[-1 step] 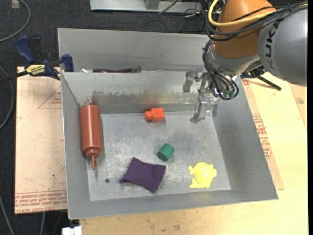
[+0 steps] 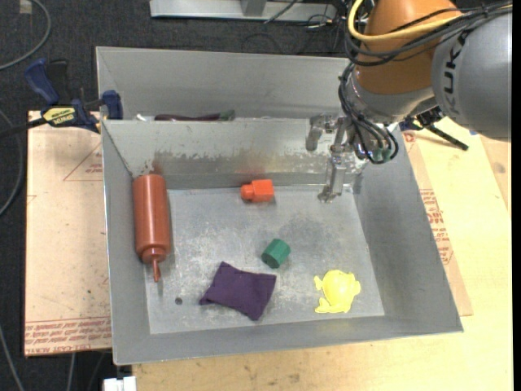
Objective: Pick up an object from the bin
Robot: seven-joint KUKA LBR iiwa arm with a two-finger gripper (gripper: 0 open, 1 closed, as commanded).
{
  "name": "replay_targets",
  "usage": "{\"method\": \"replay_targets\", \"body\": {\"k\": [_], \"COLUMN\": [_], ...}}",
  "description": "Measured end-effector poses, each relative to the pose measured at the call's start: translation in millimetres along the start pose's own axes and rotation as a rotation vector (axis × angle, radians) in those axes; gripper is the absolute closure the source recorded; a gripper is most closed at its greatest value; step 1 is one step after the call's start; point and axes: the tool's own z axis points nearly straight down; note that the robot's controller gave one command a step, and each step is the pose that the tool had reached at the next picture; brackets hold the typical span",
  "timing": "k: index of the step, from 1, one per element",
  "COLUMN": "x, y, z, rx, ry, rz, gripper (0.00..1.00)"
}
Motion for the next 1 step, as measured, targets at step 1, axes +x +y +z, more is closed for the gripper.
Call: {"method": "replay_targets", "body": {"k": [1], "x": [11.6], "y": [-20.4], "z": [39.7], "rx": [-0.001], "ry": [-0.006], "rz": [-0.031], "gripper": [0.0]}}
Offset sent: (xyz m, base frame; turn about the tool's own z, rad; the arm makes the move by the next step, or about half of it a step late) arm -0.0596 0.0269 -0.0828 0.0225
